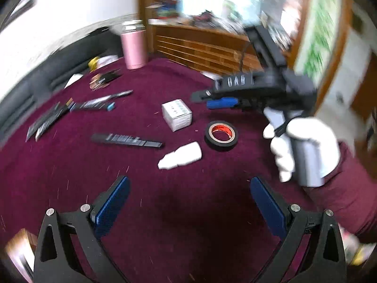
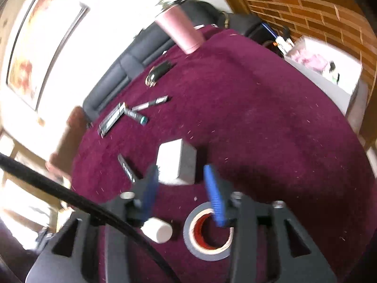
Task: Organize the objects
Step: 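Move the left gripper toward the white dropper bottle on the table, then grasp the white dropper bottle with the left gripper and lift it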
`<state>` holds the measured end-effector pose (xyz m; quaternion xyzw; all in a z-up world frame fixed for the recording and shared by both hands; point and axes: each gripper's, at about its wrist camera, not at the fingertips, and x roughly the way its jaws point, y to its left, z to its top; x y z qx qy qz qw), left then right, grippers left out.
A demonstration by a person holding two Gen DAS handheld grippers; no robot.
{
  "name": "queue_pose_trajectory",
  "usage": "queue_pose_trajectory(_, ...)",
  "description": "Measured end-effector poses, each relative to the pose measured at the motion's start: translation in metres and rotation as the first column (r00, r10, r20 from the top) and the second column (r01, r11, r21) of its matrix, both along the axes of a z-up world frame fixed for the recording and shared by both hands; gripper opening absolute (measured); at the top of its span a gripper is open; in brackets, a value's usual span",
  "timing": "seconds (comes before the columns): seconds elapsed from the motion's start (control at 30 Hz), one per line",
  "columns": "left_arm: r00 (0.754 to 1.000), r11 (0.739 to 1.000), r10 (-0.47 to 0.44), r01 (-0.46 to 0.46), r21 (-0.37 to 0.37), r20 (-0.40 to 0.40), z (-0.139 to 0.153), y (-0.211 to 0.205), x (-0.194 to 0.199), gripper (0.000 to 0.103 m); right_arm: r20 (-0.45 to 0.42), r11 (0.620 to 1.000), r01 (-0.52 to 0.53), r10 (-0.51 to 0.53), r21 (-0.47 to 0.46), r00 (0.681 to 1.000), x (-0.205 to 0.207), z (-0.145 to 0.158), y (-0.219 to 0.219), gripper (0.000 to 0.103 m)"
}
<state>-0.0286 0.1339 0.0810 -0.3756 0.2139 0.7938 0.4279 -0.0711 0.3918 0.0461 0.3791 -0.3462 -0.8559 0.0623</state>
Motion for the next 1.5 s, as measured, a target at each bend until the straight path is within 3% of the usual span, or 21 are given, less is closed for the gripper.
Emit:
queue_pose_trajectory(0.1, 0.996, 0.991, -0.083, 0.086, -0.099, 0.030, -0.024, 0.034, -0.016, 0.096, 0.005, 0.999, 0.026, -0.026, -0.047, 1.000, 0.002, -0.009, 0.015, 0.044)
queue_pose_trajectory(0.13, 0.994, 0.985, -0.104, 0.108, -0.134, 0.038, -0.032, 0.044, -0.020, 0.088, 0.003, 0.996, 0.039, -0.039, -0.076, 0.999, 0.003, -0.011, 0.021, 0.044)
queue_pose_trajectory(0.17, 0.991, 0.978, -0.123, 0.129, -0.161, 0.049, -0.039, 0.051, -0.024, 0.069, 0.002, 0.995, 0.045, -0.045, -0.088, 0.999, 0.004, -0.011, 0.024, 0.044)
queue_pose_trajectory(0.2, 0.989, 0.972, -0.133, 0.144, -0.184, 0.069, -0.045, 0.058, -0.029, 0.056, -0.001, 0.994, 0.050, -0.051, -0.099, 0.999, 0.004, -0.010, 0.027, 0.044)
queue_pose_trajectory(0.23, 0.990, 0.970, -0.128, 0.136, -0.200, 0.055, -0.048, 0.063, -0.034, 0.049, -0.005, 0.993, 0.051, -0.051, -0.106, 0.999, 0.003, -0.009, 0.028, 0.044)
queue_pose_trajectory(0.33, 0.987, 0.972, -0.133, 0.147, -0.183, 0.090, -0.042, 0.075, -0.047, 0.042, -0.002, 0.992, 0.039, -0.040, -0.124, 0.999, -0.001, -0.009, 0.029, 0.045)
queue_pose_trajectory(0.4, 0.985, 0.965, -0.153, 0.165, -0.206, 0.074, -0.042, 0.082, -0.047, 0.042, 0.004, 0.990, 0.035, -0.034, -0.139, 0.999, -0.001, -0.011, 0.029, 0.045)
queue_pose_trajectory(0.47, 0.979, 0.939, -0.205, 0.203, -0.277, 0.020, -0.046, 0.093, -0.040, 0.043, 0.002, 0.988, 0.033, -0.033, -0.150, 0.999, 0.000, -0.011, 0.030, 0.045)
queue_pose_trajectory(0.53, 0.968, 0.918, -0.248, 0.244, -0.313, 0.027, -0.052, 0.102, -0.037, 0.045, -0.003, 0.988, 0.031, -0.032, -0.150, 0.999, 0.001, -0.011, 0.030, 0.045)
queue_pose_trajectory(0.63, 0.973, 0.929, -0.219, 0.229, -0.292, 0.067, -0.050, 0.106, -0.041, 0.044, -0.008, 0.990, 0.026, -0.028, -0.137, 1.000, 0.004, -0.010, 0.029, 0.045)
queue_pose_trajectory(0.67, 0.975, 0.939, -0.195, 0.217, -0.269, 0.106, -0.052, 0.102, -0.043, 0.031, -0.007, 0.990, 0.025, -0.027, -0.137, 1.000, 0.004, -0.011, 0.029, 0.045)
queue_pose_trajectory(0.77, 0.978, 0.952, -0.157, 0.186, -0.241, 0.136, -0.050, 0.086, -0.036, 0.024, -0.007, 0.988, 0.015, -0.016, -0.151, 1.000, 0.003, -0.013, 0.031, 0.045)
queue_pose_trajectory(0.8, 0.979, 0.958, -0.139, 0.170, -0.230, 0.147, -0.049, 0.079, -0.032, 0.017, -0.010, 0.988, 0.016, -0.018, -0.152, 1.000, 0.004, -0.013, 0.032, 0.045)
queue_pose_trajectory(0.83, 0.980, 0.964, -0.121, 0.154, -0.215, 0.160, -0.047, 0.070, -0.028, 0.001, -0.015, 0.989, 0.015, -0.018, -0.149, 1.000, 0.004, -0.012, 0.033, 0.045)
queue_pose_trajectory(1.03, 0.981, 0.992, -0.007, 0.031, -0.121, 0.194, -0.032, 0.003, -0.006, 0.001, -0.031, 0.993, 0.007, -0.010, -0.115, 0.999, 0.005, -0.009, 0.024, 0.045)
queue_pose_trajectory(1.13, 0.967, 0.996, 0.081, -0.072, -0.046, 0.243, -0.024, -0.029, -0.005, 0.002, -0.032, 0.995, -0.001, -0.002, -0.098, 0.999, 0.007, -0.008, 0.019, 0.045)
queue_pose_trajectory(1.2, 0.950, 0.989, 0.144, -0.151, 0.002, 0.276, -0.017, -0.044, -0.004, 0.006, -0.031, 0.996, -0.001, -0.002, -0.091, 1.000, 0.007, -0.008, 0.018, 0.045)
queue_pose_trajectory(1.33, 0.911, 0.941, 0.302, -0.333, 0.067, 0.281, -0.008, -0.072, -0.014, 0.038, -0.024, 0.996, -0.001, -0.001, -0.088, 1.000, 0.007, -0.008, 0.018, 0.045)
queue_pose_trajectory(1.4, 0.899, 0.921, 0.356, -0.384, 0.068, 0.254, -0.010, -0.077, -0.012, 0.042, -0.020, 0.996, -0.002, 0.000, -0.089, 1.000, 0.007, -0.009, 0.018, 0.045)
queue_pose_trajectory(1.5, 0.910, 0.924, 0.380, -0.383, -0.015, 0.167, -0.024, -0.057, -0.009, 0.042, -0.020, 0.996, -0.001, -0.001, -0.086, 1.000, 0.007, -0.008, 0.018, 0.045)
